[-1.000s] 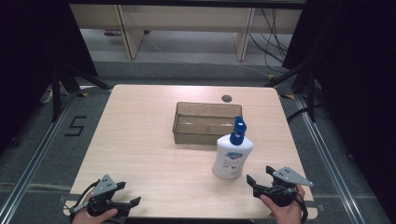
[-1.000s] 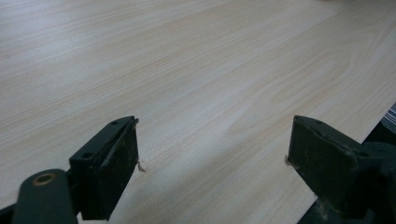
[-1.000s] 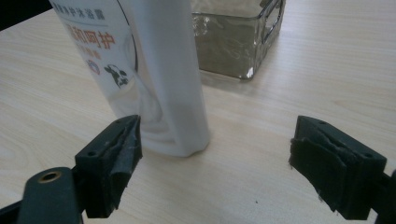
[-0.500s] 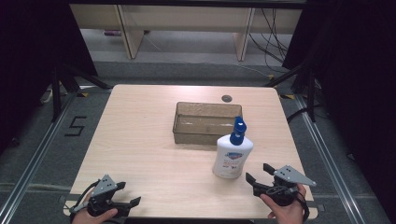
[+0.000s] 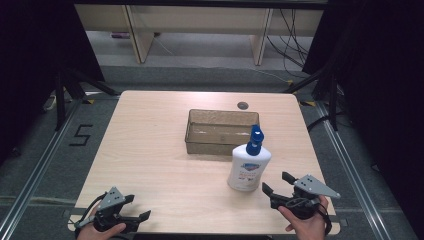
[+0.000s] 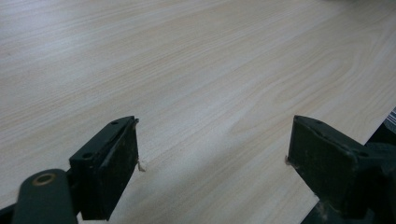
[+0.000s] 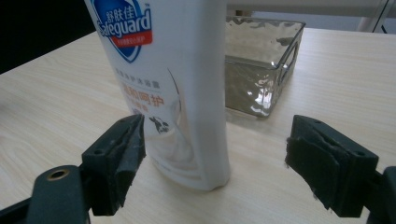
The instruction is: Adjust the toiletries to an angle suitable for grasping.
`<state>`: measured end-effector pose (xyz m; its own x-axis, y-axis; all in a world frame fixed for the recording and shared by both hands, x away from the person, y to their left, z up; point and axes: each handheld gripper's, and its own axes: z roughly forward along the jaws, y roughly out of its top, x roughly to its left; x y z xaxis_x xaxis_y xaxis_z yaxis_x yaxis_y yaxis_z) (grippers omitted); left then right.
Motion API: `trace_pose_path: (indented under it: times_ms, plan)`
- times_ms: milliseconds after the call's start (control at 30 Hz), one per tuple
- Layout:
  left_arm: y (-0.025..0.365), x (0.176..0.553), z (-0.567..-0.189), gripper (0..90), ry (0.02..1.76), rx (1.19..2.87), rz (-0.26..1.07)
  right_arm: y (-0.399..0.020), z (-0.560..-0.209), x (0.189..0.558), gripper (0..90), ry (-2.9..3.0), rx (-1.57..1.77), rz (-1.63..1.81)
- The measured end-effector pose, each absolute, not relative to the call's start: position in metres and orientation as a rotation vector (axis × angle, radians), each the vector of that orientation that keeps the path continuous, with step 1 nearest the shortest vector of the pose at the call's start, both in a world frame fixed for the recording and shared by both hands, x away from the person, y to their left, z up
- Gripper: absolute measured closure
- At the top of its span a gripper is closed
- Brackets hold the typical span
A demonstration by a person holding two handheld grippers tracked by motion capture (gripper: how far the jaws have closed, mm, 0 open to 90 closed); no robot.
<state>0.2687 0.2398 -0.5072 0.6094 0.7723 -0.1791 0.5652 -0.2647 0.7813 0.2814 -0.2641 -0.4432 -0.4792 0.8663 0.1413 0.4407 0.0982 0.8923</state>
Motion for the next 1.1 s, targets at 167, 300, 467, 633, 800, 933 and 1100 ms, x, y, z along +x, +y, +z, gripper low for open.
trace_pose_path:
  times_ms: [167, 300, 467, 633, 800, 933, 1100]
  plan:
    - [0.240, 0.269, -0.507, 15.5, 1.060, 1.966, 0.300, -0.266, -0.439, 0.286, 19.0, 1.944, 1.174, 1.339]
    - [0.240, 0.269, -0.507, 15.5, 1.061, 1.963, 0.298, -0.265, -0.433, 0.284, 18.4, 1.941, 1.205, 1.370]
    - [0.240, 0.269, -0.506, 15.5, 1.060, 1.961, 0.303, -0.263, -0.427, 0.285, 18.4, 1.936, 1.178, 1.376]
    - [0.240, 0.268, -0.506, 15.6, 1.058, 1.964, 0.298, -0.261, -0.420, 0.287, 17.7, 1.927, 1.154, 1.380]
    - [0.239, 0.268, -0.507, 15.6, 1.067, 1.957, 0.310, -0.260, -0.416, 0.288, 16.5, 1.918, 1.152, 1.409]
    - [0.240, 0.269, -0.507, 15.6, 1.062, 1.969, 0.303, -0.258, -0.409, 0.287, 16.2, 1.909, 1.150, 1.420]
    - [0.240, 0.269, -0.507, 15.6, 1.060, 1.963, 0.306, -0.256, -0.403, 0.290, 16.0, 1.905, 1.076, 1.433]
